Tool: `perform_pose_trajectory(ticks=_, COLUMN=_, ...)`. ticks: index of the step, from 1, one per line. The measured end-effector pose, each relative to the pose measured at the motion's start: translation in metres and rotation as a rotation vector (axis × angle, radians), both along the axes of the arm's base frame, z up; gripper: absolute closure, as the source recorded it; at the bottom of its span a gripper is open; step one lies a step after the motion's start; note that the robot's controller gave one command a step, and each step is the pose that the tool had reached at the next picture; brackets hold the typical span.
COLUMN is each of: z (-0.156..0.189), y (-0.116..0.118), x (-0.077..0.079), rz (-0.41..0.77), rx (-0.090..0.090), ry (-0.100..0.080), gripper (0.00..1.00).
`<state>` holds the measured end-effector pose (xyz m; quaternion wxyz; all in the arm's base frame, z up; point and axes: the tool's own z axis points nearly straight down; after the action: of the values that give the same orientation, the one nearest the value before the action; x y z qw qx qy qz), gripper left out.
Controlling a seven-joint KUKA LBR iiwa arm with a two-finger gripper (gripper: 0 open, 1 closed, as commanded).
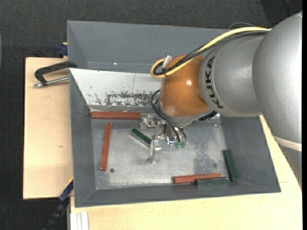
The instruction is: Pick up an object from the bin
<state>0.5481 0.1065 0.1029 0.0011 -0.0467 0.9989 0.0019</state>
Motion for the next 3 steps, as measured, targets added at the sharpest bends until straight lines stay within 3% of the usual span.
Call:
perform_pose_trajectory(ticks=1, z=-0.031, y=0.022, x=0.042, rz=0.162, rx=-0.001, ry=-0.005, gripper=1.0)
perform_pose_trajectory(ticks=2, z=-0.031, y=0.022, x=0.042, rz=0.162, rx=-0.001, ry=-0.005, gripper=1.0)
perform_pose_trajectory(ticks=3, z=0.008, y=0.023, x=0.034, rz=0.171, rx=-0.003, ry=0.005, gripper=1.0)
